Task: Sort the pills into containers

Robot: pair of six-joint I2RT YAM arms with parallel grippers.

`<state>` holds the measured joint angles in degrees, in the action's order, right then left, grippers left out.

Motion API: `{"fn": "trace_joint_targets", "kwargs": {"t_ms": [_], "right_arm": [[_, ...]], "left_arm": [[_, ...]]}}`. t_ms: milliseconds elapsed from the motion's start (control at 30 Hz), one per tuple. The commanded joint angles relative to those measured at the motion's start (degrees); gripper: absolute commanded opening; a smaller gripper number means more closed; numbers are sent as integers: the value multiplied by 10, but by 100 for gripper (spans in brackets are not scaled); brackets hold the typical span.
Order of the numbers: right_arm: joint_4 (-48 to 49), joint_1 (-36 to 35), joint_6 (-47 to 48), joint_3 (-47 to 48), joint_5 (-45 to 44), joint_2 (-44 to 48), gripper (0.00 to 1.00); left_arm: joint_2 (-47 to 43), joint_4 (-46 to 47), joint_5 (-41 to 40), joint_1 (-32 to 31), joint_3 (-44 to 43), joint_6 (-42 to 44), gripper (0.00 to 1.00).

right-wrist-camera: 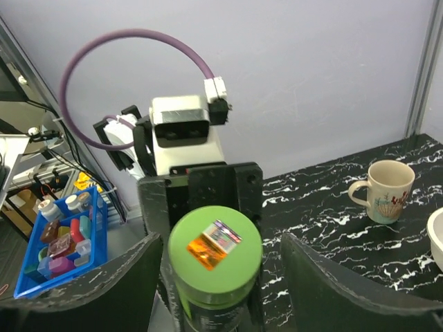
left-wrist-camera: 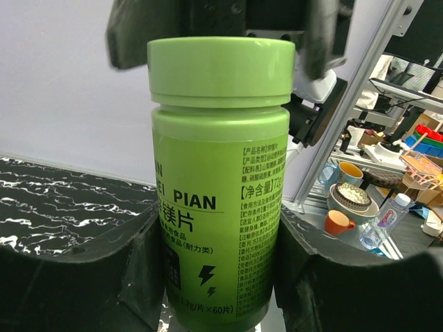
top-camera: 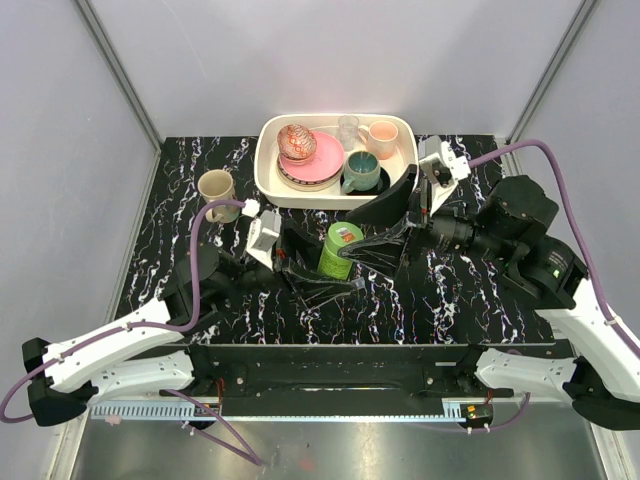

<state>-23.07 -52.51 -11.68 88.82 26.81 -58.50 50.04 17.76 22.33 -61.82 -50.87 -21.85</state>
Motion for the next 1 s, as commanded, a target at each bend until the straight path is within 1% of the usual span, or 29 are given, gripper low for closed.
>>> {"fn": "trace_joint_targets", "kwargs": {"t_ms": [0,133,233,267,367,400,467,500,533,567,600,667,700,733,767,800,833,867,900,967], "right_arm": [[-5,-4,12,-10,-20,-6,75],[-7,-4,13,-13,-25,-4,74],[-5,-4,14,-13,-25,-3,68],[-6,-4,14,-13,-24,-3,63],[-5,-4,11,-12,-21,-3,56],[-6,-4,10,-12,-21,-3,49],[-6,-4,8,-13,-20,-3,42],[-6,-5,5,-14,-20,-4,33],[-7,-5,3,-14,-22,-3,30],[-7,-5,3,-14,-25,-4,27],[-8,-4,2,-15,-33,-6,22],[-12,-4,1,-13,-47,-9,19],[-15,-4,-1,-11,-69,-10,17],[-20,-4,-2,-9,-84,-13,13],[-24,-4,-4,-7,-100,-18,11],[-26,-4,-10,-1,-140,-21,8],[-29,-4,-16,2,-165,-24,6],[-32,-4,-21,7,-190,-35,6],[-39,-4,-32,20,-240,-42,5],[-45,-4,-40,35,-285,-63,4]], "left_arm": [[-5,70,18,-1,-20,-1,0],[-5,72,19,-1,-20,-2,0],[-4,73,18,-1,-20,-2,0],[-4,73,18,-1,-20,-2,0],[-4,74,17,-1,-17,-2,0],[-4,74,12,-1,-15,-2,0],[-5,69,5,-1,-14,-1,0],[-6,65,-8,-1,-14,3,0],[-8,60,-20,-1,-17,6,0],[-9,43,-39,-1,-19,9,0],[-7,33,-74,-1,-28,20,0],[-6,-5,-112,-1,-42,45,0],[0,-16,-149,-1,-59,55,0],[2,-40,-168,-1,-69,66,0],[6,-52,-190,-1,-79,84,0],[15,-61,-246,-1,-97,95,0],[21,-70,-280,-1,-104,107,0],[25,-70,-311,-1,-111,117,0],[35,-71,-366,-1,-122,140,0],[48,-66,-412,-1,-145,176,0]]}}
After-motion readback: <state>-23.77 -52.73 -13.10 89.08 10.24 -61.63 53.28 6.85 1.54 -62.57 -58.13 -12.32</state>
